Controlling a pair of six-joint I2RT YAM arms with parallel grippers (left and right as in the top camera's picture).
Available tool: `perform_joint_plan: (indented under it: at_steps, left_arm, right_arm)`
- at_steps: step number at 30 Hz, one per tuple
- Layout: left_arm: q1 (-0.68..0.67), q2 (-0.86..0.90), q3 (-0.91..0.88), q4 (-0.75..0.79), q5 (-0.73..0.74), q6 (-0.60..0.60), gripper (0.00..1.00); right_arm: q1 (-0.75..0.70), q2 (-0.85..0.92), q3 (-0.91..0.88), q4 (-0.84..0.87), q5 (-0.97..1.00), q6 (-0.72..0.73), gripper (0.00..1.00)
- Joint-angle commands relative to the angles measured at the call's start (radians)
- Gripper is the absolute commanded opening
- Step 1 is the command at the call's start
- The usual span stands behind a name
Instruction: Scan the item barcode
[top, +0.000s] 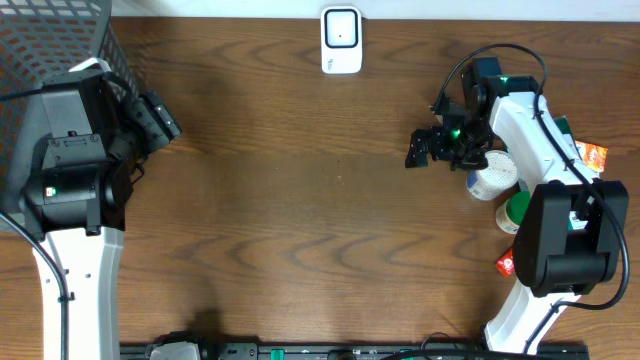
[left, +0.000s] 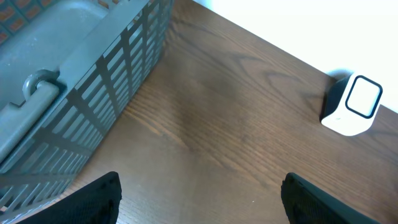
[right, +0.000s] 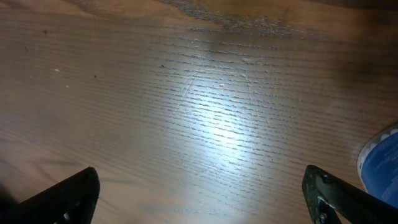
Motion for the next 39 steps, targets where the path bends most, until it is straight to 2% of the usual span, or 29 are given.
perform_joint_plan:
  at_steps: [1, 6, 11, 14, 19, 23, 27, 39]
  left_arm:
    - [0.004, 0.002, 0.006, -0.003, -0.009, -0.001, 0.83]
    - [0.004, 0.002, 0.006, -0.003, -0.009, -0.001, 0.83]
    - [0.004, 0.002, 0.006, -0.003, -0.009, -0.001, 0.83]
    - [0.004, 0.002, 0.006, -0.003, -0.009, -0.001, 0.83]
    - [0.004, 0.002, 0.006, -0.003, -0.009, -0.001, 0.83]
    - [0.004, 0.002, 0.006, -0.003, -0.009, -0.001, 0.83]
    - [0.004, 0.002, 0.006, -0.003, -0.009, -0.001, 0.83]
    - [0.004, 0.002, 0.006, -0.003, -0.009, -0.001, 0.83]
  right_arm:
    - [-0.007, -0.053, 0.019, 0.0, -0.006, -0.015, 0.99]
    - [-0.008, -0.235, 0.019, 0.002, 0.007, -0.03, 0.99]
    - [-0.008, -0.493, 0.019, 0.037, 0.136, -0.053, 0.99]
    - [-0.008, -0.64, 0.019, 0.118, 0.196, -0.074, 0.99]
    - [-0.008, -0.846, 0.012, 0.269, 0.198, -0.208, 0.99]
    - [-0.008, -0.996, -0.04, 0.36, 0.198, -0.236, 0.99]
    - [-0.028, -1.181, -0.205, 0.48, 0.196, -0.235, 0.99]
    - [-0.138, -1.793, -0.914, 0.843, 0.13, -0.235, 0.99]
